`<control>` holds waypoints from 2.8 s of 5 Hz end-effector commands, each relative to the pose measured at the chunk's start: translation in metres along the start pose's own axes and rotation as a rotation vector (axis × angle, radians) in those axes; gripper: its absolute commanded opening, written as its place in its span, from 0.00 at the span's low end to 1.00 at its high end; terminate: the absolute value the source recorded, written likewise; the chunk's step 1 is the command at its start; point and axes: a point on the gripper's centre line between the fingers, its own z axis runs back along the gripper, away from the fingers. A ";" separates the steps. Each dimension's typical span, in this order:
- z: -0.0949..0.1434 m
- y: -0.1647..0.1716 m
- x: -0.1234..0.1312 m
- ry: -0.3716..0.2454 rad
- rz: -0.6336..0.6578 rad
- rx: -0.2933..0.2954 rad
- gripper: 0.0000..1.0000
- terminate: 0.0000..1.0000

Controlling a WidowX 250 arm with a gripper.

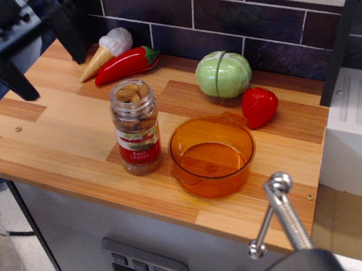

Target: Pour almonds in pot

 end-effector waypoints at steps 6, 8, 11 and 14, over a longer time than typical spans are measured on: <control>-0.071 -0.025 0.012 0.202 0.418 0.202 1.00 0.00; -0.096 -0.022 -0.002 0.195 0.384 0.285 1.00 0.00; -0.055 -0.041 0.017 0.140 0.483 0.141 0.00 0.00; -0.016 -0.101 0.012 -0.357 0.379 -0.023 0.00 0.00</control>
